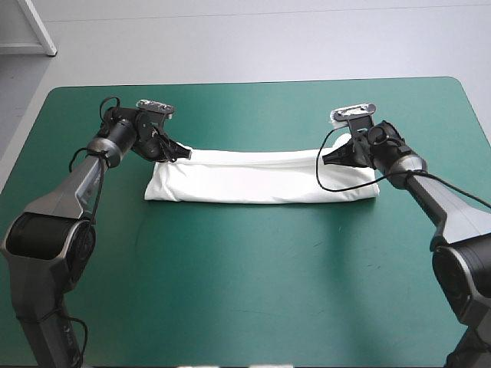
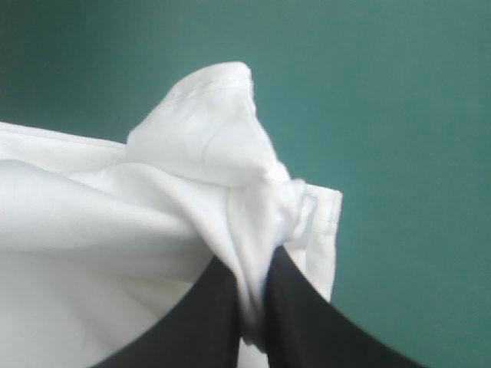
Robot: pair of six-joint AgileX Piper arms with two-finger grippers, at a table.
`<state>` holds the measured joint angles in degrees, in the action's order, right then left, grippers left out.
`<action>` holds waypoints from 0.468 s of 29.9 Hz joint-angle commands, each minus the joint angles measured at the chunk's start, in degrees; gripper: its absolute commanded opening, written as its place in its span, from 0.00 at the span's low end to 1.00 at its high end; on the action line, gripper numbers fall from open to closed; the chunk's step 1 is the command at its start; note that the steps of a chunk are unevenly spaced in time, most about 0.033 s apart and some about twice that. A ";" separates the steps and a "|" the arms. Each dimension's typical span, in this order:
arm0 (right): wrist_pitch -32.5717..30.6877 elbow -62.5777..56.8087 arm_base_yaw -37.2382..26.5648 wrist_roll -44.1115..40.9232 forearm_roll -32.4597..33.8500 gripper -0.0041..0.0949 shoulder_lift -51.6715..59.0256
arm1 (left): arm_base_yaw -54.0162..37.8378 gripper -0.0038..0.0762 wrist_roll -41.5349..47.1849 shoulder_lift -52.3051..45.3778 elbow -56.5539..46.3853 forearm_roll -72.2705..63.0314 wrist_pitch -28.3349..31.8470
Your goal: Fold the cloth
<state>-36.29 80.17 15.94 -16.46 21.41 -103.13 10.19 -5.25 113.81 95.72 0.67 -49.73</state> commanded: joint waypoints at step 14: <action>-1.03 4.81 -0.44 -0.20 0.39 0.91 11.73 | -0.10 0.62 2.69 -11.64 4.19 -1.29 -0.91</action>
<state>-37.72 82.86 15.87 -16.59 19.91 -97.72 10.10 -3.45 108.86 97.05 1.60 -50.66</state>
